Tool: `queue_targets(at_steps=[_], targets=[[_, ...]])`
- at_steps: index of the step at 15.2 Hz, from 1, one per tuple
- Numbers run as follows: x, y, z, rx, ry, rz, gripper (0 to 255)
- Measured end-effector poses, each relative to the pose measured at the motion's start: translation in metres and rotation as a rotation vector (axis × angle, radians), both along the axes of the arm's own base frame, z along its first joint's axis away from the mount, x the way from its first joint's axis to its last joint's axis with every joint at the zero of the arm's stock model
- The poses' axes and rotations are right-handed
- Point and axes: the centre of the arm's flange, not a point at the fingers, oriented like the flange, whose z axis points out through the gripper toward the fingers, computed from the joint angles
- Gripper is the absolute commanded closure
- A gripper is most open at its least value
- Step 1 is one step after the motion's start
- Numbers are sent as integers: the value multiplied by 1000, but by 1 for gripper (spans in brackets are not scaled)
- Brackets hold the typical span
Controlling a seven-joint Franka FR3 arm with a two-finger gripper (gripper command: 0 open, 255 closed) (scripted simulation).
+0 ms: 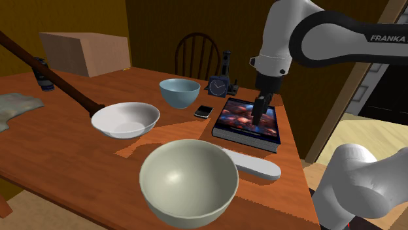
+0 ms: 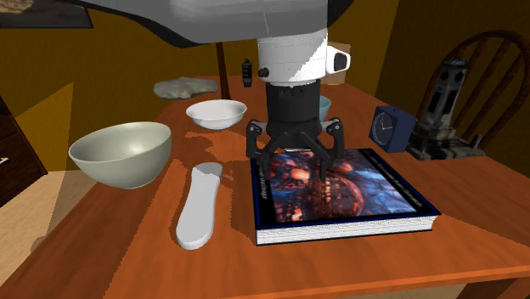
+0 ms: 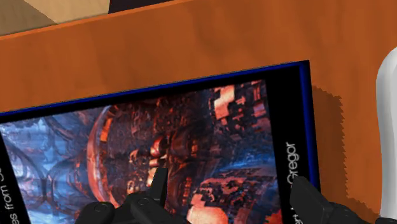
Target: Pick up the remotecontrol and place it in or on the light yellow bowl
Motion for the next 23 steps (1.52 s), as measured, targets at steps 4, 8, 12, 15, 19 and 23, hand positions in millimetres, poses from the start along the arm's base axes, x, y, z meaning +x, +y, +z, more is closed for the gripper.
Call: queue_targets(at_steps=[4, 8, 12, 15, 19, 23], targets=[[-11, 48, -8, 33, -2, 66, 0], [-19, 96, -15, 67, -4, 132, 0], [-28, 144, -16, 101, -5, 198, 0], [-33, 153, -29, 108, -6, 213, 0], [-33, 154, -49, 110, -6, 214, 0], [-33, 155, -58, 110, -6, 215, 0]])
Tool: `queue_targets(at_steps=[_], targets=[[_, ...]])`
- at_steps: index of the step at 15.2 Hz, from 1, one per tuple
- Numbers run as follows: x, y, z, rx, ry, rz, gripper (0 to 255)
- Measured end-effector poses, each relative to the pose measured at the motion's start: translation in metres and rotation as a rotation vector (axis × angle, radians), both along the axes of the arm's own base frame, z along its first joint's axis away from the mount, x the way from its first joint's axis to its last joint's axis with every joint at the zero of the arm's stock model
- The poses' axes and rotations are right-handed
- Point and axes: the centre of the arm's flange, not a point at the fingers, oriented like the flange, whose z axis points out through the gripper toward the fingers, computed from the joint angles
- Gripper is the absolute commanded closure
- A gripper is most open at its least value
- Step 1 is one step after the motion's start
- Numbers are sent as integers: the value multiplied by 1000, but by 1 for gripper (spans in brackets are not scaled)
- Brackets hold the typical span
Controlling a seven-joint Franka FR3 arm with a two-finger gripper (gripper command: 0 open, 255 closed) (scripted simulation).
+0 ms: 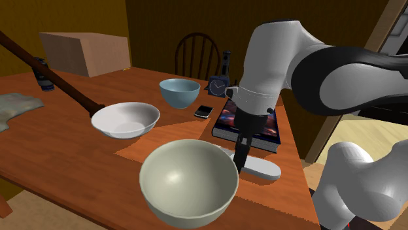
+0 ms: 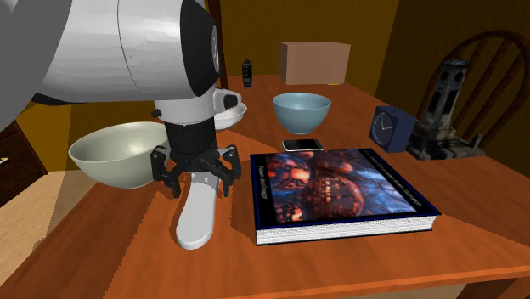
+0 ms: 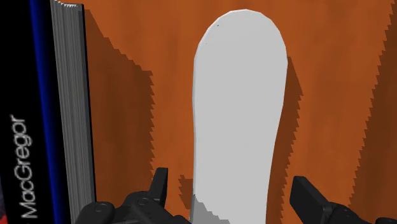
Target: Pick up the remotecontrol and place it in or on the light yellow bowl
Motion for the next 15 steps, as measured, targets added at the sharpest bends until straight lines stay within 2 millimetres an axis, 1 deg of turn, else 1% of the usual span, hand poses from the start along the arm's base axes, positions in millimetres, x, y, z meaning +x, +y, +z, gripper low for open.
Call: queue_targets(at_steps=[4, 5, 15], targets=[[0, 0, 0, 0, 0, 0, 0], [0, 0, 0, 0, 0, 0, 255], [0, 0, -1, 0, 0, 0, 255]])
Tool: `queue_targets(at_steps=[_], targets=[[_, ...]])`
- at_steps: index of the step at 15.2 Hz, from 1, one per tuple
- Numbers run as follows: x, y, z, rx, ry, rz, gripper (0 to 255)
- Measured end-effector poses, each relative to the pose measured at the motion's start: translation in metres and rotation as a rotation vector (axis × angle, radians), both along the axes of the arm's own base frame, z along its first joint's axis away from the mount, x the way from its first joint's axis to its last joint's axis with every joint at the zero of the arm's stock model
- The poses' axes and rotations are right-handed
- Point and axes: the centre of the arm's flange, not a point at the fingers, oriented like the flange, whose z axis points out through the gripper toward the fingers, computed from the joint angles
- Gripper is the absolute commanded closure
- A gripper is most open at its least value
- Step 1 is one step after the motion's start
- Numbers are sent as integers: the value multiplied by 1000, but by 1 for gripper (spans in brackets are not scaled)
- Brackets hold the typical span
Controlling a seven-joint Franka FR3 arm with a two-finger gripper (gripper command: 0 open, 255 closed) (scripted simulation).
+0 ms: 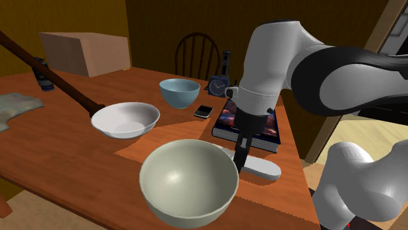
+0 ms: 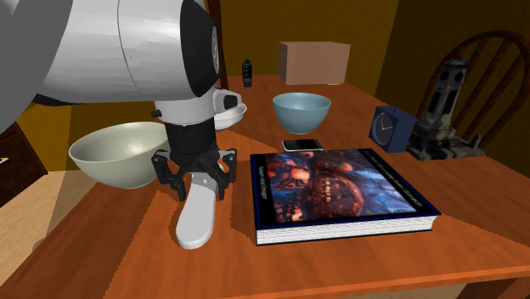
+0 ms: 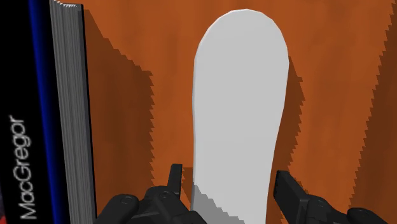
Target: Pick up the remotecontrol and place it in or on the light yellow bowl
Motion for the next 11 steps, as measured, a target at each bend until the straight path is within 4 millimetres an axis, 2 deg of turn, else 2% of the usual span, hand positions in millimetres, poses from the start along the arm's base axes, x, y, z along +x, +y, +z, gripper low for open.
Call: queue_targets(at_steps=[6, 11], targets=[[-1, 0, 25, 0, 0, 0, 255], [1, 1, 53, 0, 0, 0, 255]])
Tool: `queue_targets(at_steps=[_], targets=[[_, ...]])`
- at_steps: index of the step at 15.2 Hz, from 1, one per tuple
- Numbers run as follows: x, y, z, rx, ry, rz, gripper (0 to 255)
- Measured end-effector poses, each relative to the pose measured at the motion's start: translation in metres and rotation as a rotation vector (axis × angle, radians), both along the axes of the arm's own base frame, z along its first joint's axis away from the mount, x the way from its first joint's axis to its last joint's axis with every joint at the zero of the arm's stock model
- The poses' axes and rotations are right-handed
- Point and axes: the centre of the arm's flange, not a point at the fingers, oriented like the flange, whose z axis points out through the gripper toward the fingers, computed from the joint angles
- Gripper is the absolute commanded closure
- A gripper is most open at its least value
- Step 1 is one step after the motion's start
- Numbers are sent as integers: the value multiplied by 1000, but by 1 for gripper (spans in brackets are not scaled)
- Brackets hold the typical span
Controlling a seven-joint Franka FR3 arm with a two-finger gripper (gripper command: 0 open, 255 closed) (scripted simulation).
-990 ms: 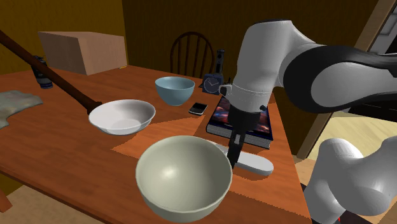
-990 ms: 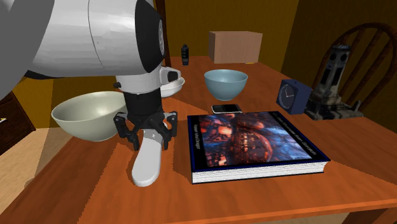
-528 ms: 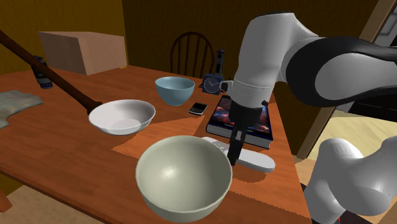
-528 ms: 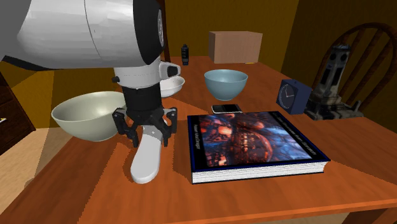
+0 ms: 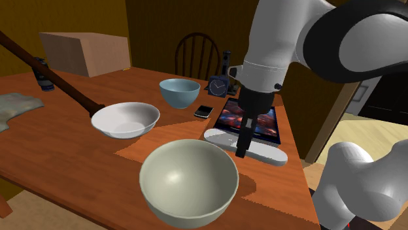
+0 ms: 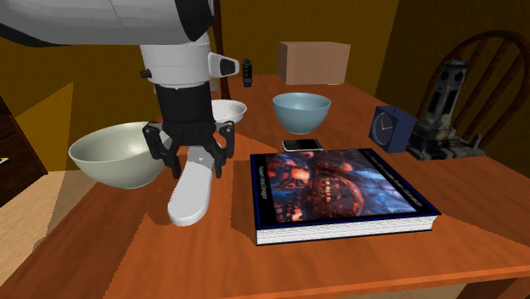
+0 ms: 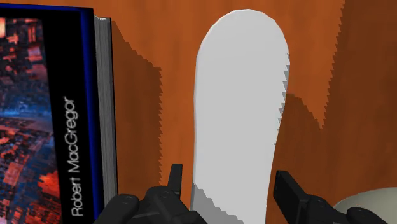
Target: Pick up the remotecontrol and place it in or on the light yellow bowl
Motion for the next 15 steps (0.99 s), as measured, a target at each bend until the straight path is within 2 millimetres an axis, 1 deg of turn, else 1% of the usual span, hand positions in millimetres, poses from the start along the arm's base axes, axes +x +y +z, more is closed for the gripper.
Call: queue_targets(at_steps=[15], targets=[[0, -1, 79, 0, 0, 0, 255]])
